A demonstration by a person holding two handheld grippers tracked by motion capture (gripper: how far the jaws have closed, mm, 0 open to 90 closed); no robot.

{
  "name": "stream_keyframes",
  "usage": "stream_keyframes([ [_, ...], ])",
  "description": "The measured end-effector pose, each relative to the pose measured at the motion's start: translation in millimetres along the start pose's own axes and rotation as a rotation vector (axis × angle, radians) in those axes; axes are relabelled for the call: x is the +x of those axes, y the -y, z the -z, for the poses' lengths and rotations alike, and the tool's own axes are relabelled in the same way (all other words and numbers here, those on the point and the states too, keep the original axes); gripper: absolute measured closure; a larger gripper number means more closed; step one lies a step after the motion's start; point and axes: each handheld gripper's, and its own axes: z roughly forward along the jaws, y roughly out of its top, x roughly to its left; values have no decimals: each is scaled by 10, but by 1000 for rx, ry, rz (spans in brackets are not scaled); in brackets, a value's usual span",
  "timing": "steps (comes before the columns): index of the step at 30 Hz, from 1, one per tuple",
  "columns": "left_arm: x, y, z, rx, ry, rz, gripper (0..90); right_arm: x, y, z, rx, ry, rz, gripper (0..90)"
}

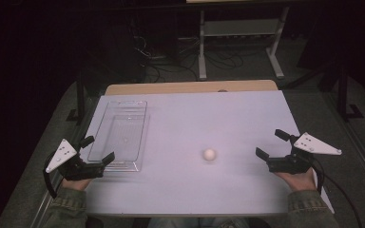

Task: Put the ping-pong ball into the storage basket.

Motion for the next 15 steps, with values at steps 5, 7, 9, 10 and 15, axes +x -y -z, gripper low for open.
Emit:
stream_keyframes([
  [5, 14, -20, 0, 20, 10, 0, 0, 10, -9, 12, 0, 5, 5, 0],
  [7, 8, -24, -1, 27, 12, -3, 0, 19, -8, 9, 6, 4, 12, 0],
  [9, -1, -36, -3, 37, 12, -14, 0, 28, -7, 4, 9, 3, 15, 0],
  [10, -4, -44, -6, 40, 14, -19, 0, 29, -7, 4, 9, 3, 15, 0],
  [15, -26, -89, -10, 59, 31, -30, 0, 30, -7, 19, 9, 11, 14, 0],
])
